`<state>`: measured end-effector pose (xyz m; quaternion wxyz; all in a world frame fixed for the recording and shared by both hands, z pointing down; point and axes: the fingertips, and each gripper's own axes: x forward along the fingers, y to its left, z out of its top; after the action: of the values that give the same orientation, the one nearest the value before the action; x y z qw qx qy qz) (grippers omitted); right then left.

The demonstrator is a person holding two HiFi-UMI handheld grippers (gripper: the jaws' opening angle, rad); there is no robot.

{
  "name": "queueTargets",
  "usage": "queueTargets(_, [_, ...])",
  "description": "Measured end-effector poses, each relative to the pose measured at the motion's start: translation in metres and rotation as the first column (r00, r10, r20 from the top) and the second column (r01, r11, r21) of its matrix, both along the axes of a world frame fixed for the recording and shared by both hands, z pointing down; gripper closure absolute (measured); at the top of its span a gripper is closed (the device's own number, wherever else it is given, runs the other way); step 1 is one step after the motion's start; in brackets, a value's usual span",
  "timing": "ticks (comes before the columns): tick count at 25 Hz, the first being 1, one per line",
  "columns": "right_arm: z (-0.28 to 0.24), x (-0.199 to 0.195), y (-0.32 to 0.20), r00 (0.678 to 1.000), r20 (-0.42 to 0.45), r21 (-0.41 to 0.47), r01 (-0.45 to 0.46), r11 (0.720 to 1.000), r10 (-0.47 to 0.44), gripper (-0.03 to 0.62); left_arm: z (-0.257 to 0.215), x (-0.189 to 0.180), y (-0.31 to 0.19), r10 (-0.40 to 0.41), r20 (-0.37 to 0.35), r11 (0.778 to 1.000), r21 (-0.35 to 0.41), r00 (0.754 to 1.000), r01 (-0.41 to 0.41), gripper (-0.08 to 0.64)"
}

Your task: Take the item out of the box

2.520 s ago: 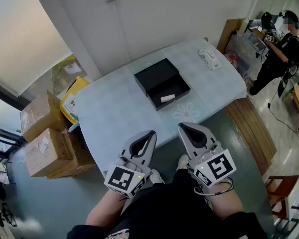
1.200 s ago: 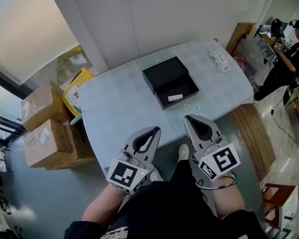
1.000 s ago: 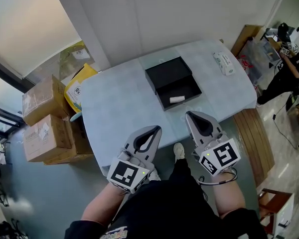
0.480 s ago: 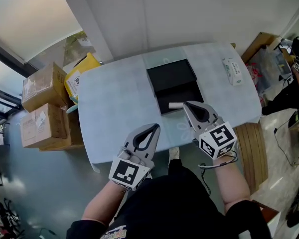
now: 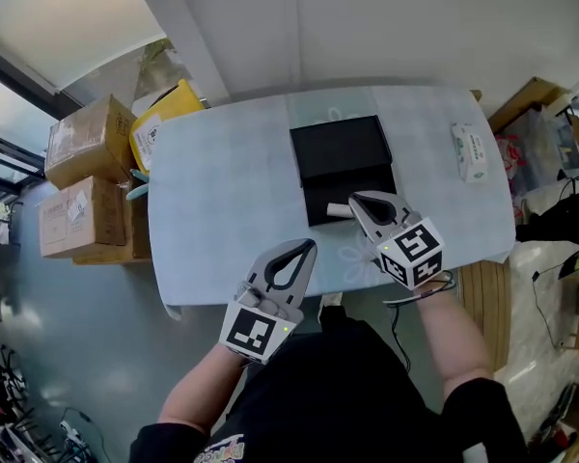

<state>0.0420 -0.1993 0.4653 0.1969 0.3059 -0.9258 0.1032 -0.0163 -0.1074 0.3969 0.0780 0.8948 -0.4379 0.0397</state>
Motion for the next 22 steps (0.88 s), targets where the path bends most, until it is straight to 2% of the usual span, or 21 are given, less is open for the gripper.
queueTargets(5, [0.035, 0.002, -0.012, 0.994, -0.057, -0.059, 0.087, 0.994, -0.09, 0.583, 0.014, 0.011, -0.01, -0.038, 0.015, 0.999, 0.002, 0.999, 0.038, 0.558])
queueTargets(10, [0.068, 0.0, -0.017, 0.972, -0.113, -0.129, 0.193, 0.973, -0.208, 0.583, 0.027, 0.02, -0.014, -0.08, 0.018, 0.997, -0.017, 0.997, 0.08, 0.558])
queueTargets(17, [0.112, -0.004, -0.015, 0.91, -0.193, -0.236, 0.32, 0.918, -0.367, 0.574, 0.043, 0.027, -0.012, -0.112, 0.033, 0.993, -0.037, 0.993, 0.113, 0.558])
queueTargets(22, [0.141, -0.004, -0.014, 0.855, -0.258, -0.301, 0.372, 0.878, -0.451, 0.523, 0.055, 0.027, -0.009, -0.123, 0.044, 0.99, -0.057, 0.991, 0.125, 0.558])
